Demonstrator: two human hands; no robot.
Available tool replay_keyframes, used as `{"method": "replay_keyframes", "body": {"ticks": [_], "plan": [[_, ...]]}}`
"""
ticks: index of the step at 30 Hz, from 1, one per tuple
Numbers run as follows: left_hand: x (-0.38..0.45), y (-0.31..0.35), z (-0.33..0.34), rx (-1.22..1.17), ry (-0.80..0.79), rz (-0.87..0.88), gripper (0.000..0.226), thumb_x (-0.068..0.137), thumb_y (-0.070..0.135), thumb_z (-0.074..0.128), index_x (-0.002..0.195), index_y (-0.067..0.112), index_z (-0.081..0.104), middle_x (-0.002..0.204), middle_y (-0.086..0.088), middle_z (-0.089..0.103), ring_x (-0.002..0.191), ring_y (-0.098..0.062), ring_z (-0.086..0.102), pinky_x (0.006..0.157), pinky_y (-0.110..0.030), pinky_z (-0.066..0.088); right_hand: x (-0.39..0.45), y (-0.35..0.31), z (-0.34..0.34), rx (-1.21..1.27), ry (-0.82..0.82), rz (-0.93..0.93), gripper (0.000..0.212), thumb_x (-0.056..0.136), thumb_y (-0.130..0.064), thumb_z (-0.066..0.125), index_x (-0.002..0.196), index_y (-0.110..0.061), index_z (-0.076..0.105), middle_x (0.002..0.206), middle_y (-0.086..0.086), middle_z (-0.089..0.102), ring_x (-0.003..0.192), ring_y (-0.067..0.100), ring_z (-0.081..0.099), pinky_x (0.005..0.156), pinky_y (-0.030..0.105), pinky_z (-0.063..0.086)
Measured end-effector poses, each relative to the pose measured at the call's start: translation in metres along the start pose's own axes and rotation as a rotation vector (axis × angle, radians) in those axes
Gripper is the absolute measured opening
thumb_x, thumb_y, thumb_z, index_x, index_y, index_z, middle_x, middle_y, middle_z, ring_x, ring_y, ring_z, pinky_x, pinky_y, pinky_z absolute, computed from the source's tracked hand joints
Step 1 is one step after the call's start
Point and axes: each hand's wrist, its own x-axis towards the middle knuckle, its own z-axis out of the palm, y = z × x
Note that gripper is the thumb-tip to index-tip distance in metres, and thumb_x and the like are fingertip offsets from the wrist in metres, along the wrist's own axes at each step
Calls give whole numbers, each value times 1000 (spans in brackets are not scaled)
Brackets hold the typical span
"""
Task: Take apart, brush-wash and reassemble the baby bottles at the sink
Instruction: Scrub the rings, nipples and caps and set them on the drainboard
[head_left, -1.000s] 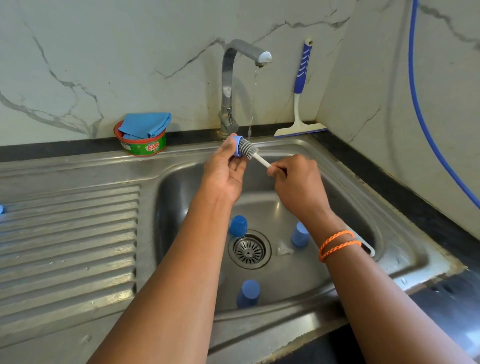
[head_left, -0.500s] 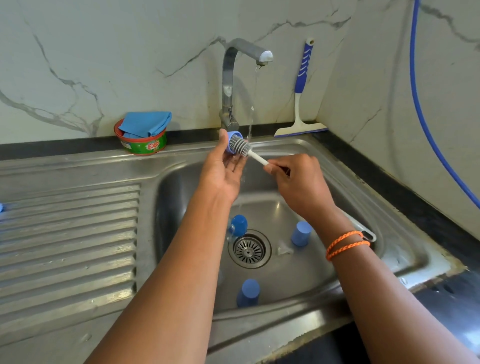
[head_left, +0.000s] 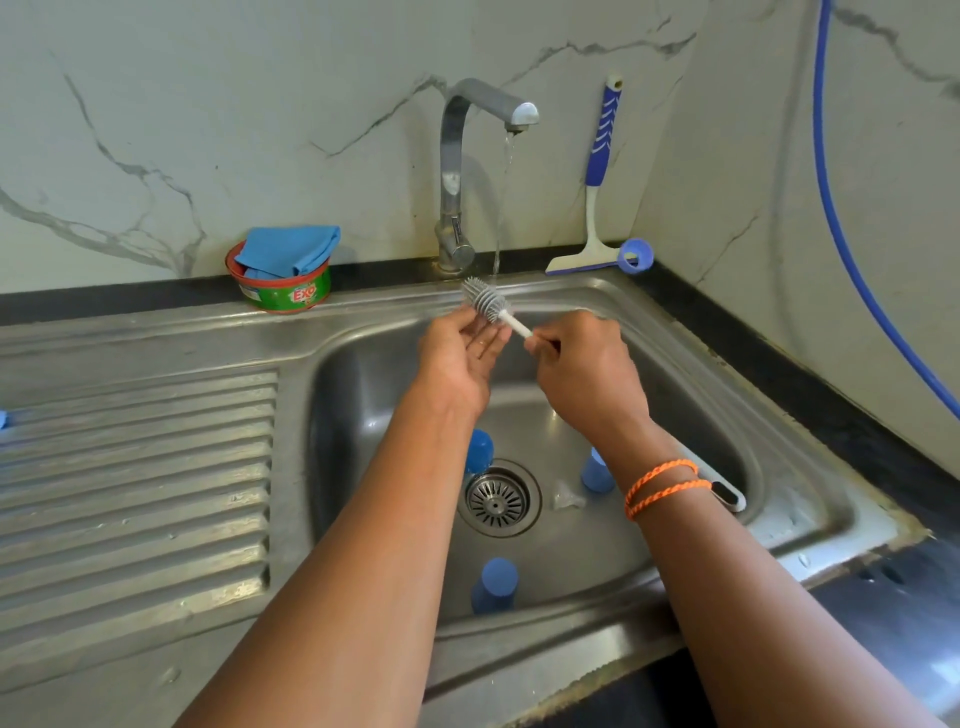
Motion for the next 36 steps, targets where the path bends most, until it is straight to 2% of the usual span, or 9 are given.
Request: {"method": "replay_keyframes", "body": {"ticks": [4, 8, 14, 20, 23, 27, 29, 33, 36], "plan": [[1, -7, 0, 277, 53, -25, 22, 108, 15, 49, 117, 2, 65, 110, -17, 74, 100, -30, 74, 89, -38, 59, 1, 9, 0, 27, -70, 157, 18, 100, -29, 63, 98, -16, 74, 95, 13, 69, 83, 37, 67, 71, 43, 57], [-2, -21, 15, 543, 41, 34, 26, 105, 17, 54, 126, 9, 68, 122, -10, 73, 110, -31, 71, 94, -44, 56, 3, 21, -20, -63, -52, 330, 20, 100, -21, 59, 111, -7, 68, 111, 21, 68, 100, 43, 66, 85, 46, 57], [3, -62, 30, 684, -23, -134, 26, 108, 26, 52, 129, 14, 62, 122, -11, 65, 98, -31, 66, 72, -38, 53, -4, 47, -51, -174, -152, 487, 31, 102, -15, 59, 131, -4, 57, 134, 23, 60, 123, 45, 59, 88, 43, 46], [34, -82, 55, 396, -38, -251, 42, 110, 31, 49, 147, 9, 48, 145, -19, 55, 130, -40, 58, 104, -49, 49, -3, 47, -41, -155, -138, 468, 34, 104, -13, 55, 136, -3, 54, 140, 24, 58, 128, 44, 59, 99, 45, 51], [49, -94, 56, 309, 13, -252, 42, 107, 28, 56, 142, 6, 52, 138, -22, 61, 111, -41, 66, 95, -51, 55, -1, 50, -38, -176, -142, 452, 34, 105, -15, 53, 136, -4, 55, 139, 23, 59, 128, 43, 60, 100, 44, 51], [61, -101, 52, 381, 45, -246, 16, 101, 23, 68, 99, 7, 64, 97, -18, 65, 89, -32, 64, 89, -50, 57, -1, 52, -37, -203, -152, 437, 35, 104, -18, 56, 137, -6, 55, 140, 21, 59, 128, 42, 60, 99, 43, 51], [63, -102, 50, 380, 92, -212, 23, 102, 8, 61, 80, 10, 59, 81, -13, 56, 79, -28, 59, 88, -49, 57, 1, 50, -36, -205, -153, 423, 34, 104, -18, 56, 136, -7, 57, 138, 19, 61, 127, 41, 61, 94, 42, 50], [58, -91, 43, 355, 103, -147, 6, 104, 11, 61, 107, 8, 65, 103, -18, 71, 79, -26, 68, 84, -44, 61, 5, 44, -36, -169, -125, 355, 29, 103, -14, 56, 130, -7, 59, 132, 20, 62, 120, 42, 62, 84, 39, 46], [53, -73, 30, 320, 72, -108, 19, 106, 18, 57, 123, 13, 63, 111, -18, 71, 85, -27, 70, 70, -39, 59, 6, 37, -35, -104, -109, 303, 26, 100, -17, 59, 125, -9, 63, 126, 19, 64, 115, 43, 63, 91, 44, 53]]}}
